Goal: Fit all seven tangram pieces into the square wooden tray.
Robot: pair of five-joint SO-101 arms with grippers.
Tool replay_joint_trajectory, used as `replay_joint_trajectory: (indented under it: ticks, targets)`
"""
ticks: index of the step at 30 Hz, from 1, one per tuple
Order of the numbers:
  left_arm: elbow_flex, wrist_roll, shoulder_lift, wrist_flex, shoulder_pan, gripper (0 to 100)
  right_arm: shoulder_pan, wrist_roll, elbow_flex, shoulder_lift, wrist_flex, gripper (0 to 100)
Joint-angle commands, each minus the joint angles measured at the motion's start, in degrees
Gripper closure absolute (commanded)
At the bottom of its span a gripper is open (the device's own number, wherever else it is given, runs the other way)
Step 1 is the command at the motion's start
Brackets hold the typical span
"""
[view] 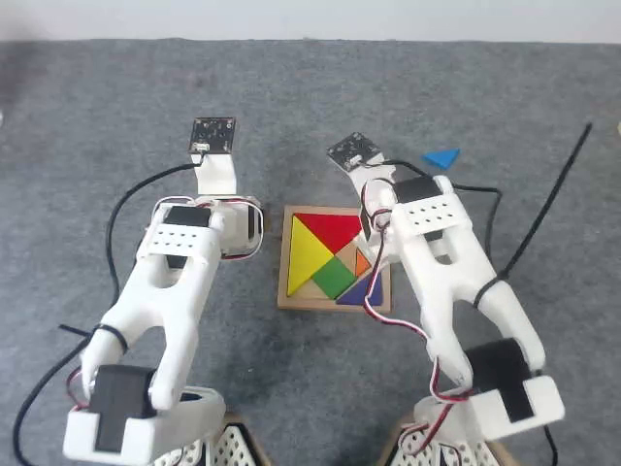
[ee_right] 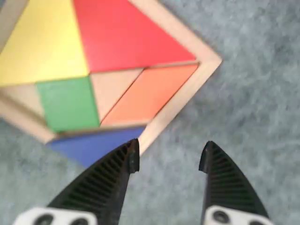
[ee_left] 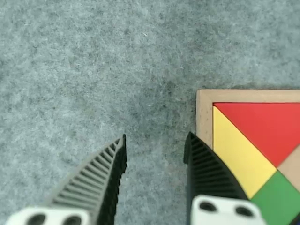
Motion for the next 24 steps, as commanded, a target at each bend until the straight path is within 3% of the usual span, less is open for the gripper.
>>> replay_joint_trajectory:
  ticks: [1, 12, 24]
  targets:
    - [-1.3, -0.4, -2.4, -1.1, -0.3, 80, 0.7, 2.3, -2.3, -2.9, 4.2, 77.9]
    - [-1.3, -0.4, -2.4, -1.0, -0.3, 80, -6.6, 1.8, 3.7, -2.9, 2.1, 77.9]
    - [-1.3, -0.4, -2.5, -0.9, -0.3, 80, -5.4, -0.1, -0.7, 10.6, -0.3, 77.9]
